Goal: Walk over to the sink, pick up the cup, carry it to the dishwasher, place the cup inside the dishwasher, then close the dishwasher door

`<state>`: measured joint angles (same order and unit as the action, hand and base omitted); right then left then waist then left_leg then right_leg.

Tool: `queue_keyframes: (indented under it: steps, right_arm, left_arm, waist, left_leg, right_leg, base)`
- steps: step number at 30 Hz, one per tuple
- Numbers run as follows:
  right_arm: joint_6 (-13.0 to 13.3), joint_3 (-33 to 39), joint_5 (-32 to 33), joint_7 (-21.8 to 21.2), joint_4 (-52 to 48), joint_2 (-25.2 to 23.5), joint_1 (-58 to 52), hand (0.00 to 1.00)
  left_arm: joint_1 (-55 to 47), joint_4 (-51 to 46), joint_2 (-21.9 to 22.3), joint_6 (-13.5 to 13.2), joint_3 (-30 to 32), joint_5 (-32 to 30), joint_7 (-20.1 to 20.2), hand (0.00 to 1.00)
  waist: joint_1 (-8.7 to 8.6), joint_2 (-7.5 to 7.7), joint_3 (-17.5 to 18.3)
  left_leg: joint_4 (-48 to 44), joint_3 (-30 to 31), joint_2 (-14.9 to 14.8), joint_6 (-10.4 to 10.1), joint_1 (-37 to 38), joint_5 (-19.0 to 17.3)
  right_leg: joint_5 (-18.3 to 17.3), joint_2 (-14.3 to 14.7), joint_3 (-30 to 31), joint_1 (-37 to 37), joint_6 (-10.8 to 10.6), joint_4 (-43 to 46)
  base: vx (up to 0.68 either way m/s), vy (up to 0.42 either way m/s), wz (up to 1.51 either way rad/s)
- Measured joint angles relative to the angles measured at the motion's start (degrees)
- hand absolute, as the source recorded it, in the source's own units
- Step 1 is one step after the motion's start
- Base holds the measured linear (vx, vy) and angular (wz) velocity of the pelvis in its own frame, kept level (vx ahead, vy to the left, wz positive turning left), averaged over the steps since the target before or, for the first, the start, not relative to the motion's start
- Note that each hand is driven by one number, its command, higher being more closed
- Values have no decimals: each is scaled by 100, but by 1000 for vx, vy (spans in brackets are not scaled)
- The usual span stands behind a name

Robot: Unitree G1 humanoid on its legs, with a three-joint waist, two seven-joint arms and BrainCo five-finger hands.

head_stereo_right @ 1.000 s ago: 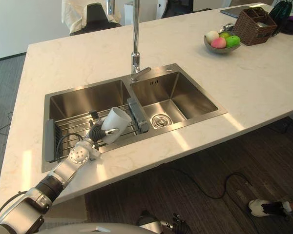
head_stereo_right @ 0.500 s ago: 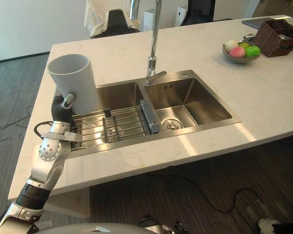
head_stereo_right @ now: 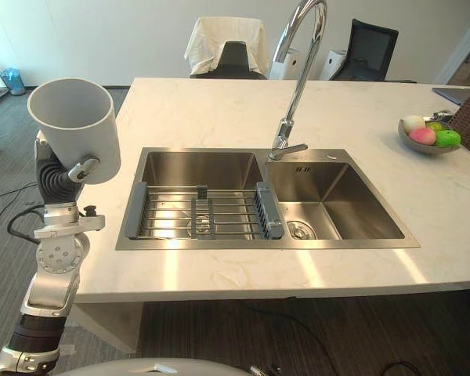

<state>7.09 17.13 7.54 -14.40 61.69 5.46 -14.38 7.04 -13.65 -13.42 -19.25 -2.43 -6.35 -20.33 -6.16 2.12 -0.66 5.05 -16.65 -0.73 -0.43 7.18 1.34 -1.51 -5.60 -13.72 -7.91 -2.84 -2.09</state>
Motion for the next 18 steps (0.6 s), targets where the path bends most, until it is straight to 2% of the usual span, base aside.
queue_keyframes:
  steps: [5, 7, 10, 12, 13, 14, 16, 17, 18]
  right_arm:
    - [21, 2, 4, -16, -2, -29, -16, 0]
    - [60, 7, 156, -117, -14, -43, -66, 0]
    - [139, 60, 386, -299, -4, -48, -218, 0]
    - [172, 155, 452, -442, 2, -56, -307, 0]
    - [205, 167, 492, -511, 8, -65, -356, 0]
    - [232, 240, 495, -639, 55, -50, -347, 0]
    - [257, 342, 497, -817, 117, 18, -312, 0]
    - [275, 387, 499, -892, 192, 59, -282, 0]
    - [264, 408, 495, -903, 300, 87, -237, 0]
  left_arm:
    - [-1, -45, 132, 5, 22, 35, -15, 100]
    - [-1, -168, 292, -18, 27, 175, -16, 100]
    - [-251, -168, 674, -46, 319, 431, -72, 100]
    - [-523, -170, 869, -49, 563, 593, -107, 100]
    - [-745, -171, 961, -47, 710, 635, -143, 100]
    - [-971, -171, 1032, -35, 818, 737, -216, 100]
    - [-1216, -232, 1180, 16, 987, 920, -297, 100]
    - [-1360, -457, 1271, 16, 1114, 1024, -304, 100]
    - [-1431, -569, 1306, 14, 1147, 1057, -304, 100]
  waist:
    - [-29, 28, 16]
    - [-115, 35, 42]
    - [-126, 4, 55]
    - [-50, -4, 57]
    - [25, 31, 41]
    - [157, 46, -9]
    - [340, -33, -132]
    - [355, -161, -247]
    - [395, -184, -266]
  left_leg:
    - [-7, -147, -37, -78, -32, -75]
    - [-6, -46, -24, -74, -123, -91]
    - [-24, 140, -10, -81, -111, -120]
    - [-73, 338, -6, -28, -133, -79]
    - [-449, 599, -6, -11, -348, -188]
    - [-905, 849, 22, -32, -642, -294]
    - [-1244, 1283, 129, -65, -859, -285]
    - [-1283, 1627, 194, -204, -973, -207]
    - [-1256, 1704, 255, -367, -1070, -92]
  right_leg:
    - [56, 21, 222, 159, -42, -4]
    - [50, 29, 220, 220, -2, -18]
    - [3, 28, 141, 189, -45, 30]
    - [-70, 8, -52, 155, -44, 113]
    - [-127, -32, -240, 71, -36, 144]
    - [-210, -75, -439, 4, -35, 231]
    - [-352, -104, -804, -81, -20, 570]
    - [-420, -73, -1125, -241, 30, 656]
    - [-474, -80, -1302, -270, 94, 704]
  base:
    - [-4, -1, -19]
    - [29, -14, -6]
    - [58, -12, 14]
    - [111, -25, 44]
    - [117, -50, 77]
    - [85, -86, 91]
    - [-9, -71, 162]
    - [-65, -13, 229]
    - [-150, 9, 272]
